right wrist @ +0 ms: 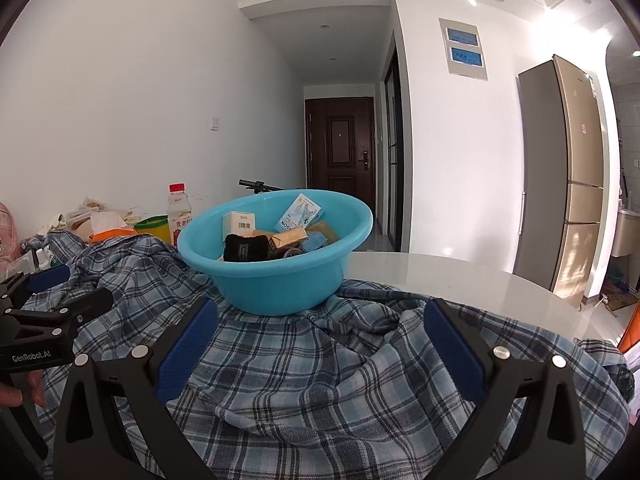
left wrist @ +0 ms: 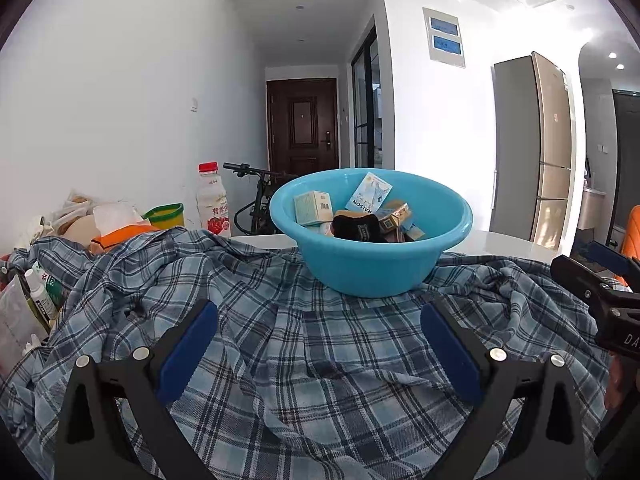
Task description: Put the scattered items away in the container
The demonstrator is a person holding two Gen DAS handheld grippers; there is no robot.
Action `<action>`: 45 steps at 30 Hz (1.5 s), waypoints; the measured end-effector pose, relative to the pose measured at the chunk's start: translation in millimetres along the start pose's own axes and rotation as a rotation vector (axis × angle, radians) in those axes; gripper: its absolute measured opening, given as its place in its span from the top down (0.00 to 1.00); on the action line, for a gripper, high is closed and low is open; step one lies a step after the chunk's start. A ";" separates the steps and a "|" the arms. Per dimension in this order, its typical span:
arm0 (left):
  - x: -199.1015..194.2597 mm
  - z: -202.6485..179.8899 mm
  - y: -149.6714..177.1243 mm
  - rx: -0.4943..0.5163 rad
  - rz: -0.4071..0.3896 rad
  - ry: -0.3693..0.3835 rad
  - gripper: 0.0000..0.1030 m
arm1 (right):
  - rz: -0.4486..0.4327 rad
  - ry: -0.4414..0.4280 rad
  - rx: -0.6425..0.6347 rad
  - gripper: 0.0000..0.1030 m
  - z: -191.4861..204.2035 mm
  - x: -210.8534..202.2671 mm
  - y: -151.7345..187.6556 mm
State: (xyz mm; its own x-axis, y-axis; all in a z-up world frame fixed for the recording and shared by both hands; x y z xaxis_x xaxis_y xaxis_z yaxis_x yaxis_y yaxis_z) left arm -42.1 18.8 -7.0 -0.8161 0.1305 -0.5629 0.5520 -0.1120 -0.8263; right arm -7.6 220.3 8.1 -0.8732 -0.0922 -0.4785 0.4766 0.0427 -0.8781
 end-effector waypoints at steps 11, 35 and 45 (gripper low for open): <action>-3.3 -1.3 15.1 -0.010 -0.038 -0.018 0.00 | 0.097 -0.051 -0.053 0.01 8.2 19.1 10.1; -9.6 2.3 13.2 -0.039 -0.044 -0.002 0.00 | 0.060 0.006 -0.013 0.01 -1.2 11.3 9.1; -8.8 2.9 12.3 -0.041 -0.044 -0.003 0.00 | 0.061 0.006 -0.012 0.01 -1.4 11.7 9.1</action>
State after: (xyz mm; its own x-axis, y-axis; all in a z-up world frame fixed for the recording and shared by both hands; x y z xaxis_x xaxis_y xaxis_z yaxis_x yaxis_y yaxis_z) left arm -28.7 13.4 -12.1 -0.8402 0.1310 -0.5262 0.5222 -0.0660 -0.8503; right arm -13.6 221.1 -5.4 -0.8430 -0.0829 -0.5315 0.5281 0.0598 -0.8470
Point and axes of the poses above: each gripper's, at about its wrist camera, not at the fingertips, and x roughly the way its jaws point, z to its left, y to its underside, the point moved 5 cm from there along x, roughly the way its jaws point, and after that the axes turned 15 degrees about z, right-handed, at the moved point
